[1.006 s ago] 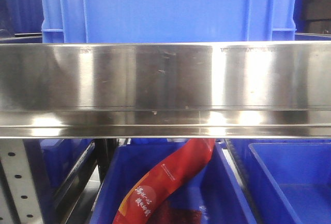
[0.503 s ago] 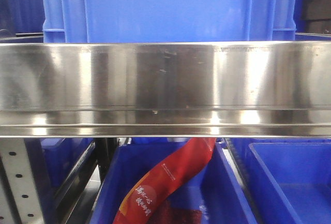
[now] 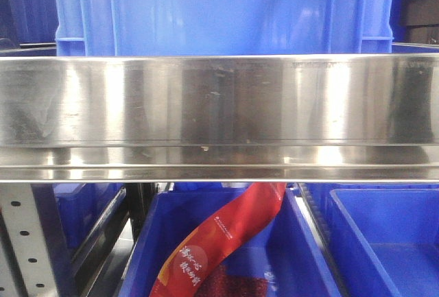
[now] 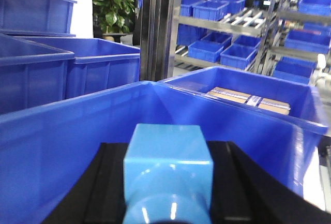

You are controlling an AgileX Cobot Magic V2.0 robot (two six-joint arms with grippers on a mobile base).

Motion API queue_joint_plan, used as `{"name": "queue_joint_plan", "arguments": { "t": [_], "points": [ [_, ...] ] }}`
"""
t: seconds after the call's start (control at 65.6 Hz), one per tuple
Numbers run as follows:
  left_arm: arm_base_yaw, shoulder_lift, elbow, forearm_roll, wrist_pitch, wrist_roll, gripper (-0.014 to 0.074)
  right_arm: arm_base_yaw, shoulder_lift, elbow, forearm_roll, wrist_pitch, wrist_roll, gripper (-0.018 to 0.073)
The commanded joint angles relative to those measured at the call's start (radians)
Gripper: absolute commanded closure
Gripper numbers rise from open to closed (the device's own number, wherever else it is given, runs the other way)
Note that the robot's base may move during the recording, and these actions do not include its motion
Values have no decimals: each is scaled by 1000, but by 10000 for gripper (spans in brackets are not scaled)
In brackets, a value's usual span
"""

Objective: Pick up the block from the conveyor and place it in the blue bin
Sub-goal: 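Move both held blocks over the open blue bins, then open both grippers to drop the blocks into the blue bins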

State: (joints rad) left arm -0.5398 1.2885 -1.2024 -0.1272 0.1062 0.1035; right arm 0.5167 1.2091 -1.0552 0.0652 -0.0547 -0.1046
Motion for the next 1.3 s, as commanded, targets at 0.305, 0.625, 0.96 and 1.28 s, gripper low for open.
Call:
{"name": "queue_joint_plan", "arguments": {
  "t": [0.305, 0.625, 0.96, 1.28],
  "points": [
    [-6, 113, -57, 2, -24, 0, 212, 2, 156, -105, 106, -64, -2, 153],
    [-6, 68, -58, 2, -41, 0, 448, 2, 118, -105, 106, -82, -2, 616],
    [1, -72, 5, -100, 12, -9, 707, 2, 41, -102, 110, -35, -2, 720],
    [190, -476, 420, -95, 4, -9, 707, -63, -281, 183, 110, -36, -2, 720]
  ]
}}
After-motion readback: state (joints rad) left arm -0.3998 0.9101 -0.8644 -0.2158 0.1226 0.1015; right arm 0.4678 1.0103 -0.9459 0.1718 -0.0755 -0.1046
